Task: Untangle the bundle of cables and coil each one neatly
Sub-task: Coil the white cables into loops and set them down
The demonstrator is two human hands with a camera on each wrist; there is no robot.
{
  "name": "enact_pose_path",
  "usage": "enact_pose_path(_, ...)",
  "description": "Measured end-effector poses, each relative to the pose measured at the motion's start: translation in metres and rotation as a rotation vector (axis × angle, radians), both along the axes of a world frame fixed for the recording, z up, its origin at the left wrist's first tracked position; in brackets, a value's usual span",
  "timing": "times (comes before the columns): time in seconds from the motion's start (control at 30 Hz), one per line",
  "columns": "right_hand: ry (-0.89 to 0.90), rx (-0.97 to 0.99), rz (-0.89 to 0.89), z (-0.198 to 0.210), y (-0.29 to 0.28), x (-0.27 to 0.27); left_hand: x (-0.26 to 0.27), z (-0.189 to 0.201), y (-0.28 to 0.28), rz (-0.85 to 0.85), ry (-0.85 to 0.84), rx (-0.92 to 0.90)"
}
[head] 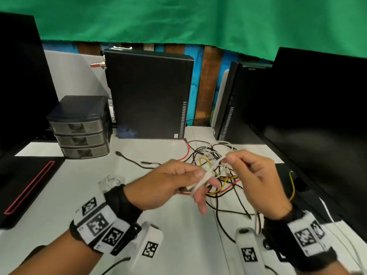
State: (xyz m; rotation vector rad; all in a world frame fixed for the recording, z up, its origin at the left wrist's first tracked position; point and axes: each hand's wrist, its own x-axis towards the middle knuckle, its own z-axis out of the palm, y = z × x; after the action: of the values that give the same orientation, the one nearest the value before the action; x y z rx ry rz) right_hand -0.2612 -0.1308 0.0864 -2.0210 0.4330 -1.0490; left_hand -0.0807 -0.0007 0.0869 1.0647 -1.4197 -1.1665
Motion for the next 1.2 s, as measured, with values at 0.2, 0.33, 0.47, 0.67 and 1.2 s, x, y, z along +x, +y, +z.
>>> enact_pose_path(0.2,0.306,0.060,0.215,-0.054,0.026,0.027,0.010,0.014,0.002,0.260,0.542,-0.125)
enact_pose_path(0.33,0.477,-0.143,0.389,-0.041,0.058,0.022,0.017,0.004,-0.005,0.342,0.389,-0.132)
enact_pose_path(0.47,0.340,-0.161,0.388,0.000,0.066,0.005,0.021,-0.011,-0.009,0.425,-0.117,-0.138)
enact_pose_path(0.67,0.087,-0.173,0.205,0.024,0.040,-0.009,-0.001,-0.010,-0.003,0.274,-0.310,-0.144)
enact_pose_path(1.2,0.153,0.021,0.339,0.021,0.042,-0.008,0.002,-0.027,-0.011,0.321,-0.117,0.029)
